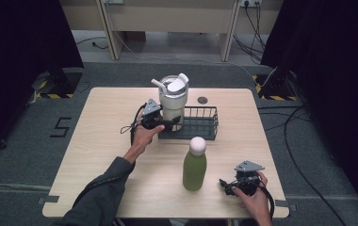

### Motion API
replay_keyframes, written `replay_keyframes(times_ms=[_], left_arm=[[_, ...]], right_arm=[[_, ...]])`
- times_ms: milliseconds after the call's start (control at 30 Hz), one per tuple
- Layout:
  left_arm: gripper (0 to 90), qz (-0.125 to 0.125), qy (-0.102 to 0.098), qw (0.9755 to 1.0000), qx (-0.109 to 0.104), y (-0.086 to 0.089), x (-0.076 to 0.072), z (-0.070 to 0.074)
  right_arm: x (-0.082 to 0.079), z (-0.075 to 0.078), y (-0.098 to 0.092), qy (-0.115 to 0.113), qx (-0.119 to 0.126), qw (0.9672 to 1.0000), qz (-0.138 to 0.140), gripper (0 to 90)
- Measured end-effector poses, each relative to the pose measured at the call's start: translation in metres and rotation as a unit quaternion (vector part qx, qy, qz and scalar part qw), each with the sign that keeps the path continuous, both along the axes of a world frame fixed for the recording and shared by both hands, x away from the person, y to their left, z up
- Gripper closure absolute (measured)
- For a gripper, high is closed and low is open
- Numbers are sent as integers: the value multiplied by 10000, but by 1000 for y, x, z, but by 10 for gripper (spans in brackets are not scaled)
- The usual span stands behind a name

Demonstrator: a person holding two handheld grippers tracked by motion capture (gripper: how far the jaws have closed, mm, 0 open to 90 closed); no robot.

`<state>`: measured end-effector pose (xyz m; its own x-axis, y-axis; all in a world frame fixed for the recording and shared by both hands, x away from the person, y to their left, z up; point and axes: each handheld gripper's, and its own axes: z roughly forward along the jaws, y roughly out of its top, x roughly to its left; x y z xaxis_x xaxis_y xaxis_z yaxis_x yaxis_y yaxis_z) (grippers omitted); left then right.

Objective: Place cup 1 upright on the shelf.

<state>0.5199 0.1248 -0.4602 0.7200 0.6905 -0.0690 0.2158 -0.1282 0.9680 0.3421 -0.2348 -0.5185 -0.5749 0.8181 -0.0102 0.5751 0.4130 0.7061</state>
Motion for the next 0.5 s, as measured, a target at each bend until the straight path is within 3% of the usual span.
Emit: replay_keyframes(times_ms=[400,500], left_arm=[[146,-35,164,9998,104,14,-12,3],[145,-47,170,9998,30,21,-16,4]], right_arm=[[0,0,0,1,0,10000,0,46],[0,0,0,-1,-1,10000,0,46]])
